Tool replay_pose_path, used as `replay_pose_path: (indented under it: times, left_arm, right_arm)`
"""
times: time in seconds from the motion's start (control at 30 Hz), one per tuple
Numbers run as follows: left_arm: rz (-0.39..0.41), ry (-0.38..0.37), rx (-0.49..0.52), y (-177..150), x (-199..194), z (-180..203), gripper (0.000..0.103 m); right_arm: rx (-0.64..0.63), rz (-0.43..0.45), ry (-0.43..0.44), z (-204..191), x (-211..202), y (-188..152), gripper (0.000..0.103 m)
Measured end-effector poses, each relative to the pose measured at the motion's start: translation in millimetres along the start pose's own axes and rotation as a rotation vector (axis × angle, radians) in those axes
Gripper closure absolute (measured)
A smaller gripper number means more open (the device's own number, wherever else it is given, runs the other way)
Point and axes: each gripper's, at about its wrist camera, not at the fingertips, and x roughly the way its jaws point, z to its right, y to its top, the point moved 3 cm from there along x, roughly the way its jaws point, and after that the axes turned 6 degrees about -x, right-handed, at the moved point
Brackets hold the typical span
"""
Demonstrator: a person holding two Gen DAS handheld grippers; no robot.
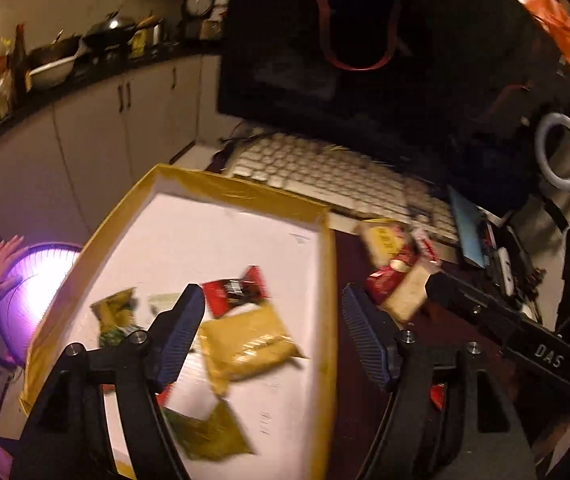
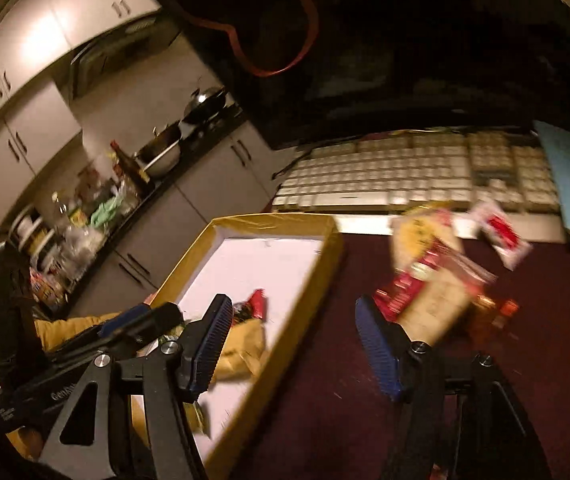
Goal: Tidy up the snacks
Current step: 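Release both snacks into the white tray, then grasp a cracker packet with the left gripper while the right grasps a red bag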
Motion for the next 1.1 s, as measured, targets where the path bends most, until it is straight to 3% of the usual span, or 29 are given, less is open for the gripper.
replay_pose_path:
  times: [0.33,0.53,0.6,0.93,1.03,1.1]
  left_arm:
    - [-0.081,-0.066,0.093,-27,19,64,0.029]
    - [-0.145,0.01,0.212,-31,59,102,0.029]
    - [-0.179,0.0,0.234,-32,76,111,0.029]
    - [-0.269,-0.065,0.276,-33,140,149,0.03]
    - [-0.295,-0.075,0.247,-34,152,151,0.055]
    - [-0.291,-0.049,0.246,-38,150,149,0.065]
  right_arm:
    - [0.135,-0.033,-0.022,82,-31,-30,0.036]
    - [0.181,-0.038,-0.05,123,-23,-31,0.038]
    - [0.181,-0.038,-0.08,132,-19,-32,0.04]
    - [0.225,-0.016,-0.011,154,-10,-38,0.045]
    - [0.208,-0.009,-0.011,152,-10,-36,0.045]
    - [0.208,-0.011,-0.008,152,-9,-36,0.045]
